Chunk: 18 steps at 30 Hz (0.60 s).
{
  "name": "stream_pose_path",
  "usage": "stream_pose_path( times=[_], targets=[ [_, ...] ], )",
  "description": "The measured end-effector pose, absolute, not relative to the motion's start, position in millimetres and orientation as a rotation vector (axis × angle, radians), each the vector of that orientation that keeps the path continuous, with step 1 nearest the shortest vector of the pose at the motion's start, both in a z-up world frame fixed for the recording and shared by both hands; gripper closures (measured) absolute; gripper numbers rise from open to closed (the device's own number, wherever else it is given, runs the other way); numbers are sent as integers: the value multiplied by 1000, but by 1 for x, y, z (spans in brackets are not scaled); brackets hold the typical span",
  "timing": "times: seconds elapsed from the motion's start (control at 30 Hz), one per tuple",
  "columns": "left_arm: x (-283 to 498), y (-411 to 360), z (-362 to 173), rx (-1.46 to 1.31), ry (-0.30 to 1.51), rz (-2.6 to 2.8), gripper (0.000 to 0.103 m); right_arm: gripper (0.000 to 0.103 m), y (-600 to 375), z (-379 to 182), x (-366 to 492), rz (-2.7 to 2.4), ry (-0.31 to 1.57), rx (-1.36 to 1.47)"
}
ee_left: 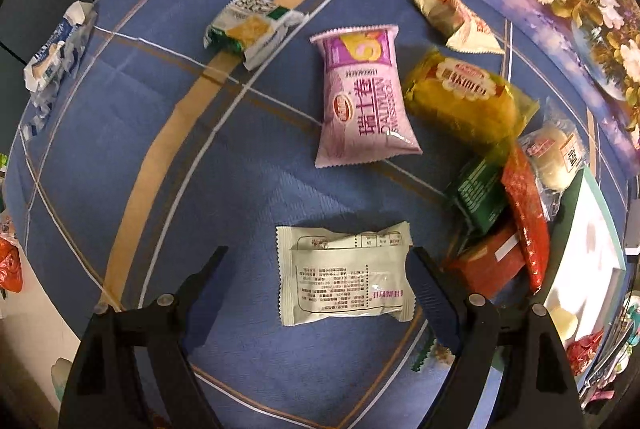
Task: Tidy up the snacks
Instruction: 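Grasp the white pastry packet with the left gripper while the right grasps the green Snoopy biscuit packet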
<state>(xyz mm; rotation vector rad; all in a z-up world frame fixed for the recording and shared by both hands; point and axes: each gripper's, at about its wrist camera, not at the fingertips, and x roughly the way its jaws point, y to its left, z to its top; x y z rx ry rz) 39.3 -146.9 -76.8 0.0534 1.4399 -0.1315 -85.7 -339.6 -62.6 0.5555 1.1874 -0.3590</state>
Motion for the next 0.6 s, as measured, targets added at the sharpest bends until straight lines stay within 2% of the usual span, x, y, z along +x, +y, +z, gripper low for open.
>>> stream_pose_path(
  times=[0.6],
  targets=[
    [42,-160,-115,60,1547,-175,16,18,-311,-72,-72,-307,1244,444]
  ],
)
